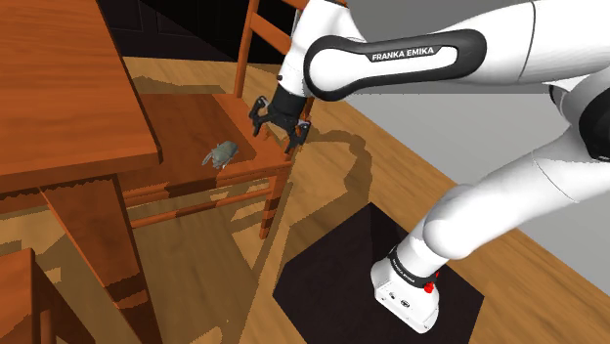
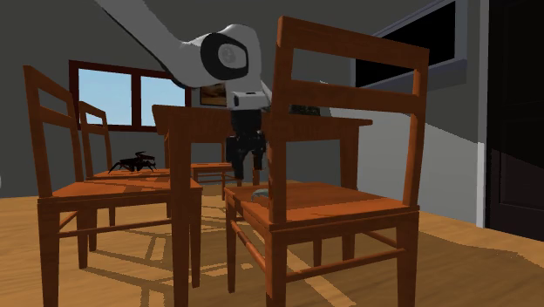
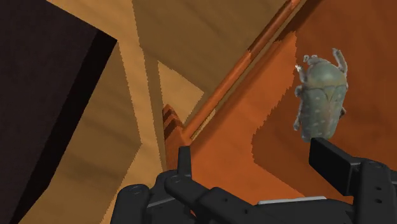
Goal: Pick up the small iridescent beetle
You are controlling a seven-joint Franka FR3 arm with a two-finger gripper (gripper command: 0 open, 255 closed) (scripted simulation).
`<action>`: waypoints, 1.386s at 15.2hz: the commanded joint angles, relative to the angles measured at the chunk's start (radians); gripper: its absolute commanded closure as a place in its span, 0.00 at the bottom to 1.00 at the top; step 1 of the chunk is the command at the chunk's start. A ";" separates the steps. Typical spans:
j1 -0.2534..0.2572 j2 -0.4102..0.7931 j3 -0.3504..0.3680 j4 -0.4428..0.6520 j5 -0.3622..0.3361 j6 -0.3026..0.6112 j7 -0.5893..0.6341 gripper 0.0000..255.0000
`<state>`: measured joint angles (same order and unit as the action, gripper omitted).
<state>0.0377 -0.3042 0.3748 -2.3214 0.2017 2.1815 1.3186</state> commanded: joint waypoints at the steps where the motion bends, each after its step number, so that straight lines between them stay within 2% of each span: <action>1: 0.033 0.103 -0.001 0.048 -0.036 0.070 -0.223 0.00; 3: 0.064 0.178 -0.014 0.099 -0.074 0.112 -0.139 0.00; 8: 0.067 0.365 0.014 0.251 -0.178 0.185 0.062 0.00; 16: 0.075 0.425 0.010 0.210 -0.210 0.284 0.087 0.00; 18: 0.075 0.425 0.010 0.210 -0.210 0.284 0.087 0.00; 19: 0.076 0.425 0.010 0.209 -0.210 0.285 0.088 1.00; 21: 0.075 0.425 0.010 0.208 -0.210 0.287 0.087 1.00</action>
<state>0.1130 0.1201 0.3845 -2.1118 -0.0086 2.4681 1.4060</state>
